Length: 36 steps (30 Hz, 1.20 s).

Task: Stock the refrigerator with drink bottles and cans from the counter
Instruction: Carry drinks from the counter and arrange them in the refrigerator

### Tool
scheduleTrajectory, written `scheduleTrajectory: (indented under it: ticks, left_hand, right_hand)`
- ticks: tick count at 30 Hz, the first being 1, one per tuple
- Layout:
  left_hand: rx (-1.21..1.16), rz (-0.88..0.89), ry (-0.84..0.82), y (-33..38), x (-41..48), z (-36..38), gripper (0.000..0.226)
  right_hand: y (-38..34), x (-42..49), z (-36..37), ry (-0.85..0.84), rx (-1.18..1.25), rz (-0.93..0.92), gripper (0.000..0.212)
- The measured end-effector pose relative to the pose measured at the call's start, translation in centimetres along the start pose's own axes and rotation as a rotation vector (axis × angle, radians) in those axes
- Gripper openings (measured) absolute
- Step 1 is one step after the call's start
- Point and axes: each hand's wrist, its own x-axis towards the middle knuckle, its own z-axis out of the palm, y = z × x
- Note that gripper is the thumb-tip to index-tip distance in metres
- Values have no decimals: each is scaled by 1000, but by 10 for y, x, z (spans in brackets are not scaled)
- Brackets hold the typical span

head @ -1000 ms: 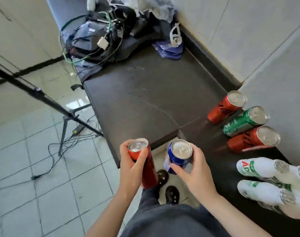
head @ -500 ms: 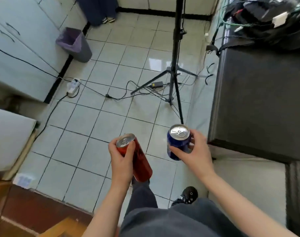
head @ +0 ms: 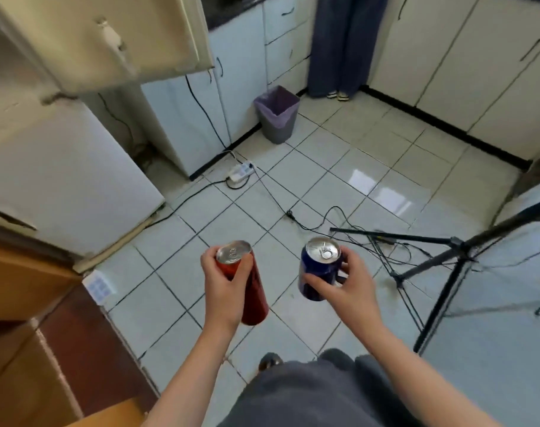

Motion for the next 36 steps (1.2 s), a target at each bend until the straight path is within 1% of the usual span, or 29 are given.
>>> scheduleTrajectory:
  ticks: [6, 8, 11, 15, 18, 21, 24, 29, 32, 36]
  left_hand:
    - [-38, -23, 145, 1, 85, -37, 32]
    - [-40, -41, 186, 1, 114, -43, 33]
    - [-66, -62, 221, 5, 165, -54, 28]
    - [-92, -49, 314, 35, 243, -77, 31]
    - [-124, -24, 410, 64, 296, -104, 39]
    - [-137, 29, 517, 87, 341, -132, 45]
    - [-164, 45, 598, 101, 366, -162, 57]
    - [-250, 36, 702, 109, 408, -221, 43]
    - [-263, 74, 704, 117, 445, -258, 36]
    - [-229, 157, 656, 143, 500, -323, 40]
  right_hand:
    - [-51, 83, 58, -92, -26, -70, 64]
    - [-63, 113, 79, -114, -33, -79, 67]
    - [-83, 165, 115, -181, -70, -114, 70]
    - [-130, 242, 171, -290, -91, -188, 68]
    - [-171, 289, 216, -388, -58, -224, 66]
    - [-210, 330, 264, -487, -59, -298, 70]
    - [-242, 351, 311, -559, -57, -343, 70]
    - [-285, 372, 388, -623, -57, -407, 70]
    - [-314, 381, 433, -629, -43, -465, 63]
    - [-368, 384, 493, -564, 15, -507, 57]
